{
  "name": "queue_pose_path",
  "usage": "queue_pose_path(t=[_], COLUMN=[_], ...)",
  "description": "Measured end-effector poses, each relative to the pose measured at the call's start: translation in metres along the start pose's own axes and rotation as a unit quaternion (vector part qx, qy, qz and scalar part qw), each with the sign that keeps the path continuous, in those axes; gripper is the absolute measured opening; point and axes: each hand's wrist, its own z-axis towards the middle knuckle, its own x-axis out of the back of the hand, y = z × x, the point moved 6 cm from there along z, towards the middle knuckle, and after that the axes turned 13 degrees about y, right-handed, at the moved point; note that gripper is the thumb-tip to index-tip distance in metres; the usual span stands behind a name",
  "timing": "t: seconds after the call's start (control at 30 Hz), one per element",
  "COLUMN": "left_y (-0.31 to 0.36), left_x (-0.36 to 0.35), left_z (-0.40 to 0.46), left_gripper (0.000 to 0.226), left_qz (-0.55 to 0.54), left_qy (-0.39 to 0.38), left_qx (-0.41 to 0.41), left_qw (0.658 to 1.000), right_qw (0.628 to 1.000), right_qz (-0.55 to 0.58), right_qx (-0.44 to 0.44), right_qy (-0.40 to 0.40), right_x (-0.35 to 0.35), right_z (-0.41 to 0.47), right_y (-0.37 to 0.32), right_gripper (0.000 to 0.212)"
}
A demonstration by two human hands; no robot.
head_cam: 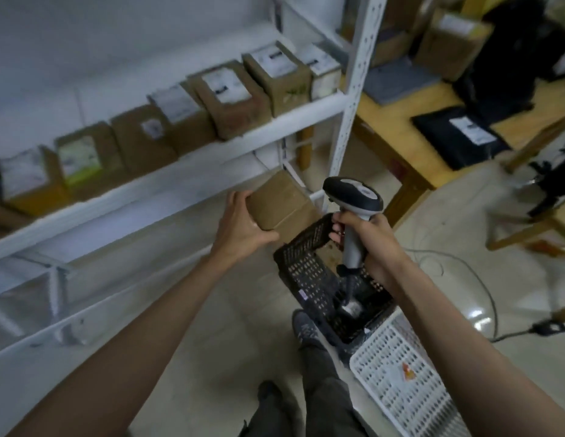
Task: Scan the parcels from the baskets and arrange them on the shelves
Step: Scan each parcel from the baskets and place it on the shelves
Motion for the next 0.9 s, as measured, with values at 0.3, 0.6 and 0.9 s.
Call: queue_pose_path(t=[0.3,0.6,0.9], left_y=[0.053,0.110,0.135], left_x=[0.170,0.241,0.232], left_z=[-0.038,-0.083,-0.078], left_gripper=[0.095,0.094,0.093], left_qz=[0.053,0.124,0.060], left_qy=[0.152,0.299,0.319], left_qx=[-0.148,-0.316,-0.323], left_qw=[0.976,0.892,0.889], right_qw=[0.992,0.976,0.962], right_qz=[-0.033,-0.002,0.030], right_qx=[0.051,0.044,0.077], right_qy=[-0.109,-0.214,-0.262], right_x=[-0.104,-0.163,-0.166], right_z=[-0.090,-0.127,-0.116], right_y=[-0.085,-0.130,-0.161], right_gripper=[0.010,0.034,0.030])
